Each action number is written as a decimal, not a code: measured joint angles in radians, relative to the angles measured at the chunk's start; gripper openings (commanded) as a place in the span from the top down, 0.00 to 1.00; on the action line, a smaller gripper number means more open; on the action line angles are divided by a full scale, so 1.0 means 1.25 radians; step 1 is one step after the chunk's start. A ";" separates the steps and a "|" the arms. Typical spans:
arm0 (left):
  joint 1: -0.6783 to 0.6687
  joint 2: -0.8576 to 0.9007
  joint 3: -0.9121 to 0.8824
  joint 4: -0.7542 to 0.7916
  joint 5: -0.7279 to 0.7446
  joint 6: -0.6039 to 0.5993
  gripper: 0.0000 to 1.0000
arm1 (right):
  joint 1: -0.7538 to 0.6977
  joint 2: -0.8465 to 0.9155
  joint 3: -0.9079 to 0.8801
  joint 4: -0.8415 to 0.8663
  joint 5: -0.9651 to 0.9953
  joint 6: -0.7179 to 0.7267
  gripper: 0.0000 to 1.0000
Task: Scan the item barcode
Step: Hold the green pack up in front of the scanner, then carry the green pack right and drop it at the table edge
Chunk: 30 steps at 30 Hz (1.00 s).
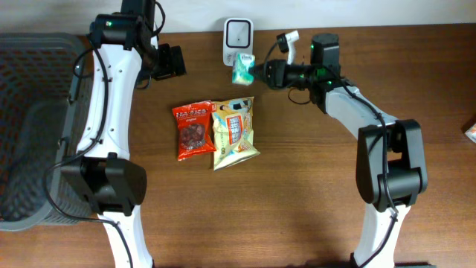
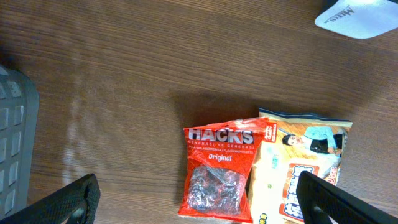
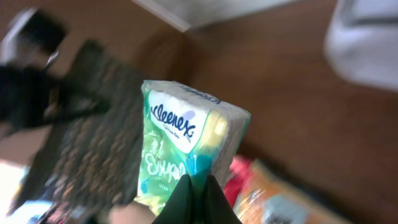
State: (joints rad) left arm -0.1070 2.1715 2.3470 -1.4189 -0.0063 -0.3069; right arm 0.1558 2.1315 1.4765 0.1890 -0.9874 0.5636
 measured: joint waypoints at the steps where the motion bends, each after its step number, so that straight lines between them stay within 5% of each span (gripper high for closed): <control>1: 0.000 0.000 0.000 0.000 0.000 0.000 0.01 | 0.005 0.000 0.017 -0.001 0.067 0.005 0.96; 4: 0.000 0.000 0.000 0.000 0.000 0.000 0.01 | 0.036 0.003 0.095 0.006 0.312 -0.086 0.96; 8: 0.000 0.000 0.000 0.000 0.000 0.000 0.01 | 0.207 0.006 0.112 0.074 0.879 -0.651 0.96; 10: 0.000 0.000 0.000 0.000 0.000 0.000 0.01 | 0.275 0.031 0.120 0.190 0.995 -0.982 0.96; 13: 0.000 0.000 0.000 -0.001 0.000 0.000 0.01 | 0.244 0.093 0.126 0.246 1.038 -1.161 0.96; 23: 0.000 0.000 0.000 0.000 0.000 0.000 0.01 | 0.208 0.149 0.129 0.219 0.923 -1.181 0.96; 30: 0.000 0.000 0.000 0.001 0.000 0.000 0.01 | 0.145 0.160 0.201 0.180 1.110 -0.929 0.96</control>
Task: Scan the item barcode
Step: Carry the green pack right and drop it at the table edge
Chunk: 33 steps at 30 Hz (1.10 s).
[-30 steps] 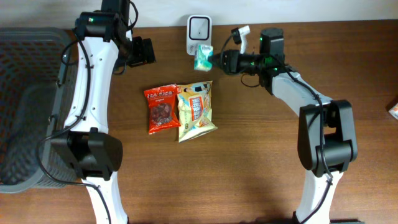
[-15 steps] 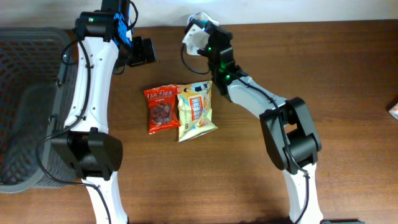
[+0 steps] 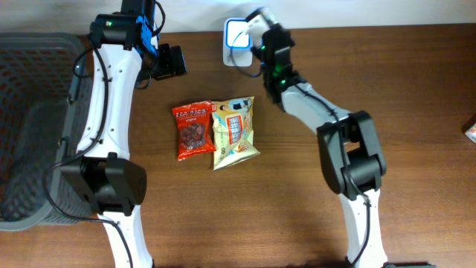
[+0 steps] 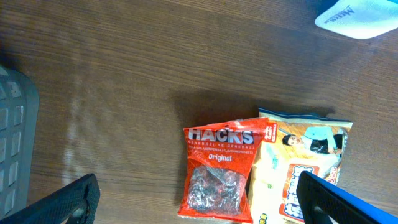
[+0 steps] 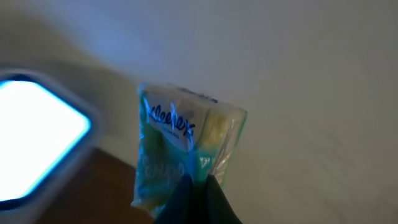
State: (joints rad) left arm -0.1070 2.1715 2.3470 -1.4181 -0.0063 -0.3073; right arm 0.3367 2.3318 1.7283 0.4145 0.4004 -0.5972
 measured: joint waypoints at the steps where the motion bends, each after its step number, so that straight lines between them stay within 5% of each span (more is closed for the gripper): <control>1: 0.000 0.000 0.000 0.000 0.000 0.000 0.01 | -0.023 -0.013 0.010 -0.078 0.009 0.060 0.96; 5: 0.000 0.000 0.000 -0.002 0.000 0.000 0.01 | -0.242 -0.104 0.031 -0.401 0.015 0.427 0.96; 7: -0.001 0.000 0.000 0.000 0.000 0.000 0.01 | -0.463 -0.152 0.043 -0.633 -0.004 0.558 0.96; 13: -0.001 0.000 0.000 0.000 0.000 0.000 0.01 | -0.803 -0.146 0.041 -0.775 -0.249 0.666 0.91; 15: -0.001 0.000 0.000 0.000 0.000 0.000 0.01 | -0.819 -0.138 0.041 -0.775 -0.301 0.667 0.60; 16: -0.001 0.000 0.000 0.000 0.000 0.000 0.01 | -0.818 -0.131 0.041 -0.781 -0.312 0.667 0.01; 21: -0.002 0.000 0.000 0.000 0.000 0.000 0.01 | -0.816 -0.103 0.041 -0.822 -0.309 0.666 0.01; 28: -0.002 0.000 0.000 0.000 0.000 0.000 0.01 | -0.733 -0.102 0.045 -0.839 -0.784 0.630 0.01; 31: -0.002 0.000 0.000 0.000 0.000 0.000 0.01 | -0.640 -0.103 0.052 -1.002 -1.057 0.596 0.01; 33: -0.002 0.000 0.000 -0.002 0.000 0.000 0.01 | -0.551 -0.105 0.056 -1.123 -1.077 0.493 0.01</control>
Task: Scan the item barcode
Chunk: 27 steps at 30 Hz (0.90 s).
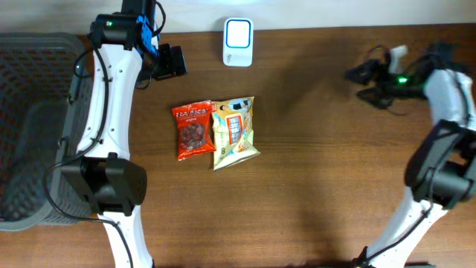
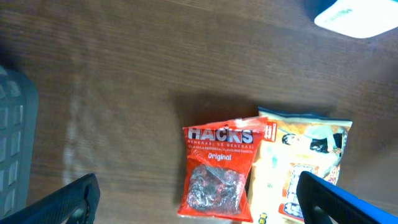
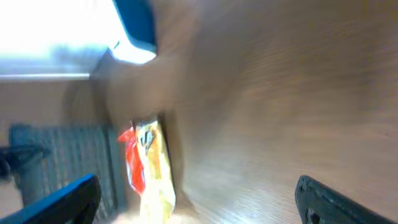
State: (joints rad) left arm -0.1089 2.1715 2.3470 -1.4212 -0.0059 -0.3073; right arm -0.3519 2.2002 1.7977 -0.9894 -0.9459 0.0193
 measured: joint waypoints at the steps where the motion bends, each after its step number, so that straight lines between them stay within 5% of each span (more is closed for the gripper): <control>1: 0.000 0.000 0.000 0.002 0.000 0.000 0.01 | 0.096 -0.002 -0.014 -0.067 0.052 -0.069 0.01; 7: 0.000 0.000 0.000 0.002 0.000 0.000 0.01 | 0.464 0.000 -0.035 -0.035 0.225 -0.100 0.01; 12: 0.000 0.000 0.000 0.002 0.000 0.000 0.01 | 0.562 0.044 -0.040 0.122 0.374 0.154 0.01; 13: 0.000 0.000 0.000 0.002 0.000 0.000 0.01 | 0.572 0.055 -0.039 0.143 0.410 0.192 0.12; 17: 0.000 0.000 0.000 0.002 0.000 0.000 0.01 | 0.592 0.067 -0.040 0.190 0.445 0.239 0.96; 22: 0.000 0.000 0.000 0.002 0.000 0.000 0.01 | 0.570 0.069 -0.002 0.070 0.440 0.211 0.96; 24: 0.000 0.000 0.000 0.002 0.000 0.000 0.01 | 0.528 0.068 0.082 -0.058 0.558 0.191 0.96; 27: 0.000 0.000 0.000 0.003 0.000 0.000 0.01 | 0.488 0.066 0.263 -0.274 0.972 0.191 0.96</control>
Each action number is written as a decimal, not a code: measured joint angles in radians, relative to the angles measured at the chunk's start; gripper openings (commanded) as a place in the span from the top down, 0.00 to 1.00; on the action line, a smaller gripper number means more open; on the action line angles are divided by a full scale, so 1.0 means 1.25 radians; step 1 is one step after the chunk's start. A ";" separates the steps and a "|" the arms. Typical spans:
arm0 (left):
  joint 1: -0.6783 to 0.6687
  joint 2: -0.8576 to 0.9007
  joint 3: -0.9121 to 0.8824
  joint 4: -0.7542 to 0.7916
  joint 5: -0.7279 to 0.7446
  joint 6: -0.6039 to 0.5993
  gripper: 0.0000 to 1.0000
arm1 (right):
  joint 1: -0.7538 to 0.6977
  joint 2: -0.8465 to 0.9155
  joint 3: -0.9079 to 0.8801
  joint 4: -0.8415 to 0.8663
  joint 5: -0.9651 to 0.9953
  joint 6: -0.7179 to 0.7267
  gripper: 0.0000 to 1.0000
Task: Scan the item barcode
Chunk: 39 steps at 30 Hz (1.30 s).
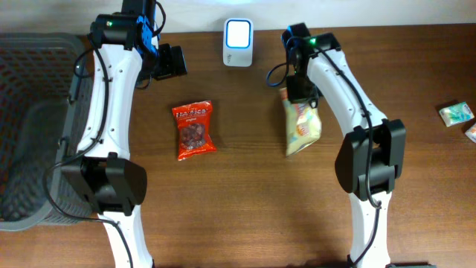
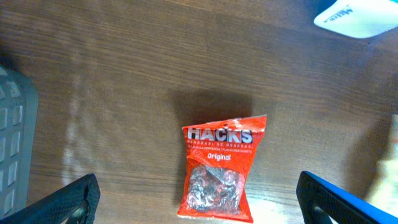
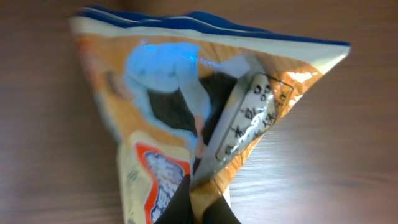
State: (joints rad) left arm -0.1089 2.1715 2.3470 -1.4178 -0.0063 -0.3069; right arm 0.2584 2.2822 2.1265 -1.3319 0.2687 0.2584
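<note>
The white scanner point(image 1: 238, 33) stands at the table's back edge, its corner showing in the left wrist view point(image 2: 357, 15). My right gripper point(image 1: 298, 94) is shut on the top edge of a yellow snack bag point(image 1: 300, 120), to the right of and nearer than the scanner. In the right wrist view that bag point(image 3: 180, 106) hangs from the closed fingertips point(image 3: 198, 202). A red Hacks bag point(image 1: 195, 130) lies flat on the table. My left gripper point(image 1: 169, 62) hovers open above the Hacks bag point(image 2: 221, 168), with nothing between its fingers point(image 2: 71, 199).
A dark mesh basket point(image 1: 30, 126) fills the left side. A green tissue pack point(image 1: 455, 112) and another small item point(image 1: 471, 132) lie at the right edge of the wooden table point(image 1: 245, 208).
My right gripper was open at the far right of the table, and the yellow bag lay beside the red one. Now it is shut on the yellow bag near the scanner. The left arm is unchanged.
My right gripper held a green tissue pack beside the scanner, then right at the scanner. Then it was open and empty at the table's far right. Now the tissue pack lies at the right edge and the gripper holds the yellow snack bag.
</note>
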 measured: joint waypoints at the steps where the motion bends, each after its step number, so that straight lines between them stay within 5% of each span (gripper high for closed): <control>1: 0.000 0.000 0.000 0.000 0.000 0.000 0.01 | 0.002 0.000 0.016 -0.022 0.105 0.014 0.96; 7: 0.000 0.000 0.000 0.000 0.000 0.000 0.01 | 0.004 0.000 0.020 -0.011 0.491 0.095 0.96; 16: 0.000 0.000 0.000 0.000 0.000 0.000 0.01 | 0.103 0.063 -0.074 0.023 0.451 0.146 0.90; 18: 0.000 0.000 0.000 -0.001 0.000 0.000 0.01 | 0.191 0.063 -0.074 0.037 0.447 0.149 0.57; 19: 0.000 0.000 0.000 0.000 0.000 0.000 0.01 | 0.240 0.063 -0.074 0.043 0.442 0.153 0.20; 20: 0.000 0.000 0.000 -0.001 0.000 0.000 0.01 | 0.262 0.063 -0.074 0.045 0.441 0.153 0.01; 23: 0.000 0.000 0.000 0.000 0.000 0.000 0.01 | 0.275 0.063 -0.074 0.033 0.416 0.127 0.01; 27: 0.000 0.000 0.000 0.000 0.000 0.000 0.01 | 0.252 0.063 -0.074 0.035 0.001 -0.195 0.01; 29: 0.000 0.000 0.000 0.000 0.000 0.000 0.01 | 0.256 0.063 -0.074 0.043 -0.075 -0.256 0.01; 36: 0.000 0.000 0.000 0.000 0.000 0.000 0.01 | 0.245 0.042 -0.197 0.256 -0.042 -0.318 0.00; 38: 0.000 0.000 0.000 -0.001 0.000 0.000 0.01 | 0.213 0.018 -0.247 0.347 -0.038 -0.321 0.55; 39: 0.000 0.000 0.000 -0.001 0.000 0.000 0.01 | 0.200 0.014 -0.264 0.370 -0.034 -0.316 0.66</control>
State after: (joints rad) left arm -0.1089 2.1715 2.3470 -1.4185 -0.0063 -0.3069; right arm 0.5087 2.2997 1.7962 -0.8696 0.2264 -0.1371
